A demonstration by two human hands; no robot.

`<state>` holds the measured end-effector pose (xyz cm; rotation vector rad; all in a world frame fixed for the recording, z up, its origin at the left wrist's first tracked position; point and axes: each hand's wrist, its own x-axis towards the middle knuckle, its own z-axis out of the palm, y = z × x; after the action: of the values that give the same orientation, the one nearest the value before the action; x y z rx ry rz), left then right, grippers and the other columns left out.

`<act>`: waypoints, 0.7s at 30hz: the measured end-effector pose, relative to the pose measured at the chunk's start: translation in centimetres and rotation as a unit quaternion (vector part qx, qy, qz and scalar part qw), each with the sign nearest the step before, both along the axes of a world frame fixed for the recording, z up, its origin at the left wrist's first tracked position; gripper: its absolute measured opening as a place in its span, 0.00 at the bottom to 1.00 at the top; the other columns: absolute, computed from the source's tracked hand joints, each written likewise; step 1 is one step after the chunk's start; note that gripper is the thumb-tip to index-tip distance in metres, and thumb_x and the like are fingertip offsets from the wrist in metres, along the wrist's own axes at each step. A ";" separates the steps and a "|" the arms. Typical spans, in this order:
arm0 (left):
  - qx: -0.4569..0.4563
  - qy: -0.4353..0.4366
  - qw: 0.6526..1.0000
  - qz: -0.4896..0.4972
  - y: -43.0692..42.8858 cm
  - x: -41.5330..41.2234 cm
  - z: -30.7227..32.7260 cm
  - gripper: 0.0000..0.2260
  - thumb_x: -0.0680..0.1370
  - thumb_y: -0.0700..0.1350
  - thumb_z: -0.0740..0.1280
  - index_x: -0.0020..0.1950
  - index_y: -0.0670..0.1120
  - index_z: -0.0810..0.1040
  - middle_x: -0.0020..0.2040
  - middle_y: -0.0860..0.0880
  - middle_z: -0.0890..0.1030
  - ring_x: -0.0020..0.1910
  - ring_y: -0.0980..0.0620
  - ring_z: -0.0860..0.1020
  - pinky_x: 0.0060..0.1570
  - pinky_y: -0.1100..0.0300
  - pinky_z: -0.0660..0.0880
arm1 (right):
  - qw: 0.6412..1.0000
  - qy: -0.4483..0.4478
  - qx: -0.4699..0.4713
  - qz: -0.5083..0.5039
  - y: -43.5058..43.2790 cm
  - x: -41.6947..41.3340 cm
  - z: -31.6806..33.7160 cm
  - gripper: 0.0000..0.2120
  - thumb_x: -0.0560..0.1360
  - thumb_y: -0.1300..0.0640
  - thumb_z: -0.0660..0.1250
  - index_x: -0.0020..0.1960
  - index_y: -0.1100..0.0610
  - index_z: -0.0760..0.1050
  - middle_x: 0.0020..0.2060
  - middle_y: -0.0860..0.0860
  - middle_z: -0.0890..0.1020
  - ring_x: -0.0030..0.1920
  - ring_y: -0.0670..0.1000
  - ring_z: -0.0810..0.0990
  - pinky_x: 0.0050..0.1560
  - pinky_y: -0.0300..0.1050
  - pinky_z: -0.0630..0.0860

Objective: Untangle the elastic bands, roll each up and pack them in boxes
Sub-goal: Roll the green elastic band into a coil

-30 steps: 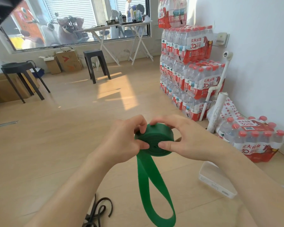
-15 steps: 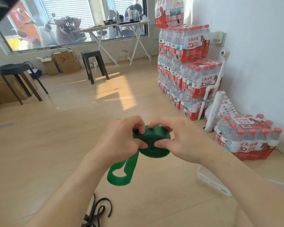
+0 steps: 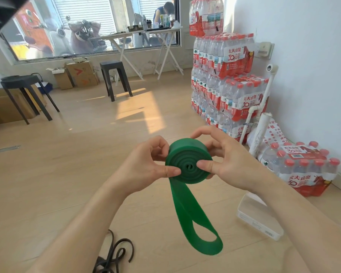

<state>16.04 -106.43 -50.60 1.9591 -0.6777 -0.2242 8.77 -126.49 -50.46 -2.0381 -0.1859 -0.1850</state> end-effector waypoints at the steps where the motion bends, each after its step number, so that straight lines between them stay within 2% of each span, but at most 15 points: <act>1: -0.006 -0.003 1.000 0.007 -0.1 0.0 0.0 0.16 0.67 0.35 0.77 0.40 0.41 0.69 0.40 0.46 0.84 0.42 0.51 0.83 0.41 0.57 0.80 | 1.000 0.008 0.006 0.001 0.0 0.0 0.0 0.22 0.73 0.68 0.69 0.55 0.43 0.71 0.46 0.56 0.80 0.46 0.48 0.82 0.36 0.49 0.82; 3: 0.016 -0.047 0.998 0.033 -0.2 -0.1 0.0 0.16 0.66 0.34 0.77 0.38 0.45 0.69 0.39 0.46 0.83 0.39 0.51 0.81 0.39 0.57 0.79 | 0.999 0.035 -0.003 0.014 0.0 0.1 0.1 0.19 0.73 0.66 0.70 0.52 0.44 0.70 0.48 0.54 0.79 0.50 0.48 0.82 0.39 0.48 0.83; 5: 0.104 -0.126 0.986 0.036 -0.4 -0.3 -0.1 0.18 0.65 0.36 0.77 0.35 0.51 0.69 0.38 0.48 0.81 0.35 0.52 0.78 0.38 0.54 0.78 | 0.991 0.045 -0.126 0.012 -0.4 0.1 0.2 0.15 0.72 0.58 0.73 0.50 0.44 0.70 0.49 0.46 0.78 0.54 0.45 0.79 0.46 0.44 0.80; 7: 0.212 -0.202 0.956 0.012 -0.7 -0.9 0.0 0.18 0.66 0.41 0.76 0.35 0.54 0.67 0.37 0.50 0.80 0.30 0.57 0.72 0.36 0.55 0.75 | 0.969 0.015 -0.248 -0.009 0.0 0.0 0.3 0.14 0.68 0.49 0.75 0.49 0.45 0.72 0.49 0.41 0.78 0.54 0.41 0.77 0.51 0.44 0.77; 9: 0.259 -0.238 0.936 -0.001 -1.0 -1.3 0.1 0.18 0.67 0.44 0.75 0.35 0.55 0.65 0.35 0.52 0.79 0.30 0.58 0.70 0.36 0.56 0.73 | 0.970 0.013 -0.244 0.001 1.0 0.0 0.1 0.17 0.67 0.48 0.76 0.51 0.45 0.72 0.47 0.41 0.79 0.52 0.43 0.78 0.53 0.47 0.76; 11: 0.276 -0.251 0.928 -0.008 -1.2 -1.4 0.1 0.18 0.68 0.45 0.75 0.35 0.55 0.64 0.34 0.53 0.78 0.30 0.58 0.70 0.35 0.57 0.71 | 0.969 0.011 -0.248 0.011 2.0 0.0 -0.4 0.20 0.67 0.50 0.75 0.53 0.44 0.68 0.44 0.44 0.79 0.48 0.48 0.78 0.49 0.52 0.76; 13: 0.257 -0.232 0.938 -0.010 -1.2 -1.4 0.0 0.16 0.67 0.45 0.75 0.36 0.54 0.66 0.36 0.53 0.78 0.30 0.58 0.70 0.36 0.57 0.71 | 0.973 0.003 -0.232 0.005 2.1 0.2 -0.7 0.21 0.67 0.52 0.76 0.52 0.43 0.68 0.41 0.44 0.80 0.45 0.50 0.79 0.47 0.53 0.77; 17: 0.134 -0.137 0.981 0.019 -0.7 -0.7 -0.1 0.17 0.64 0.42 0.79 0.37 0.53 0.70 0.43 0.53 0.81 0.33 0.64 0.76 0.39 0.62 0.74 | 0.986 -0.010 -0.164 -0.030 1.1 0.2 -0.2 0.22 0.64 0.55 0.78 0.49 0.44 0.68 0.39 0.47 0.84 0.45 0.53 0.82 0.50 0.53 0.78; 20: 0.104 -0.097 0.990 0.012 -0.3 -0.1 -0.4 0.17 0.63 0.40 0.79 0.38 0.52 0.71 0.42 0.53 0.81 0.41 0.60 0.80 0.43 0.55 0.79 | 0.990 -0.020 -0.135 -0.044 0.7 0.2 -0.4 0.22 0.63 0.57 0.79 0.48 0.45 0.69 0.37 0.47 0.85 0.44 0.53 0.83 0.52 0.54 0.78; 21: 0.100 -0.094 0.990 0.014 -0.3 0.0 -0.5 0.17 0.63 0.39 0.79 0.37 0.52 0.71 0.42 0.52 0.82 0.41 0.59 0.80 0.43 0.55 0.79 | 0.990 -0.021 -0.131 -0.046 0.6 0.2 -0.4 0.22 0.64 0.57 0.79 0.48 0.45 0.69 0.37 0.47 0.85 0.44 0.53 0.83 0.52 0.55 0.78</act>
<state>16.06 -106.74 -51.15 2.1994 -0.7738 -0.0930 8.97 -125.84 -50.88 -2.3081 -0.1488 -0.2718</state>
